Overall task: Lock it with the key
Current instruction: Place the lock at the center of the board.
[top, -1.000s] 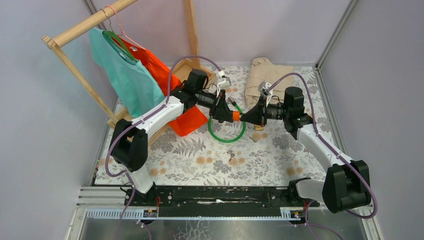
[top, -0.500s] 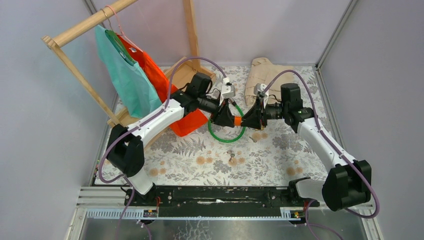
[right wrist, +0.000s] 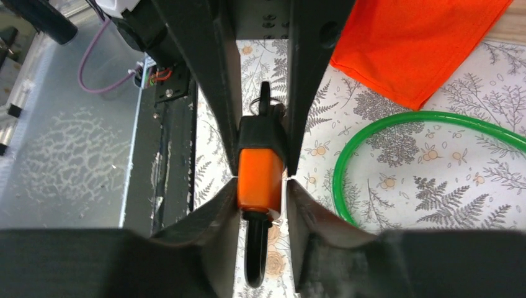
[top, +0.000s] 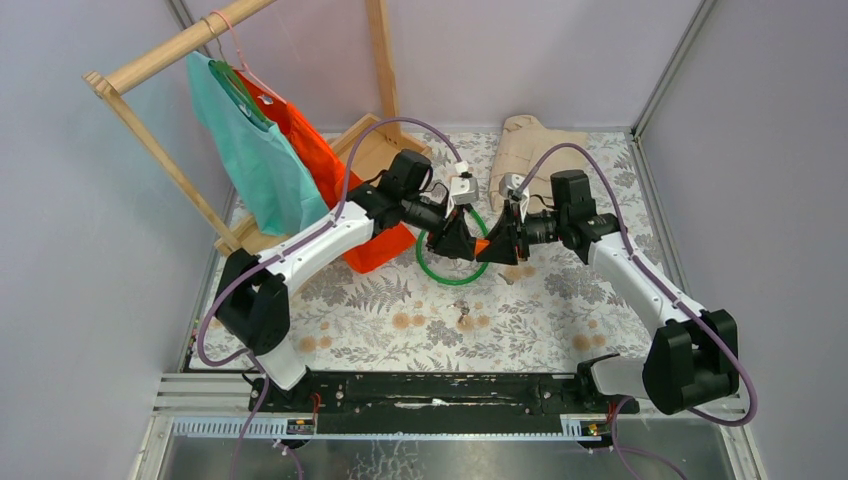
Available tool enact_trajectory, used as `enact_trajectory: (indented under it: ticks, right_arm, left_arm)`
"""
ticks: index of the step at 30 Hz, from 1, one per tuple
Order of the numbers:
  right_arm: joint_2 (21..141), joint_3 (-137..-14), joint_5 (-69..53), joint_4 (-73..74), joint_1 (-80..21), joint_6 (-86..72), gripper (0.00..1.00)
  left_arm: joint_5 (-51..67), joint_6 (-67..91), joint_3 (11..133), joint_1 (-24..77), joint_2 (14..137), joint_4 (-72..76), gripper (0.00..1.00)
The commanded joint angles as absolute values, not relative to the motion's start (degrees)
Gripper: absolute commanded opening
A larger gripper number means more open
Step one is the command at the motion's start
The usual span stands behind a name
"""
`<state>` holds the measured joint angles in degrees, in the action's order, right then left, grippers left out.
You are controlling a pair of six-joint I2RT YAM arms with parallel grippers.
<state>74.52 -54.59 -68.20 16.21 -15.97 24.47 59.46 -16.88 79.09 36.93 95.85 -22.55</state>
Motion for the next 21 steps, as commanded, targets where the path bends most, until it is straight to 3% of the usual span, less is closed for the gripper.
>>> enact_trajectory:
  ticks: [1,6,18,21]
  right_arm:
    - [75.2,-57.3,-70.1,16.3,-16.3,25.9,0.29]
    - [75.7,-58.4,-69.6,19.1,-16.3,29.0,0.01]
    - [75.3,-60.7,-70.1,26.3,-13.7,36.3,0.00]
    - [75.2,-60.9,-70.5,27.0,-13.5,36.7,0.00]
  left_arm:
    - [60.2,-17.8,82.0,37.0,95.9,-18.9,0.00]
    - [58.4,-18.4,81.3,36.9,95.4,-19.0,0.02]
    - [52.7,-23.8,81.5,34.9,93.7,-24.3,0.62]
    - [51.7,-25.5,81.0,34.3,92.8,-24.6,0.67]
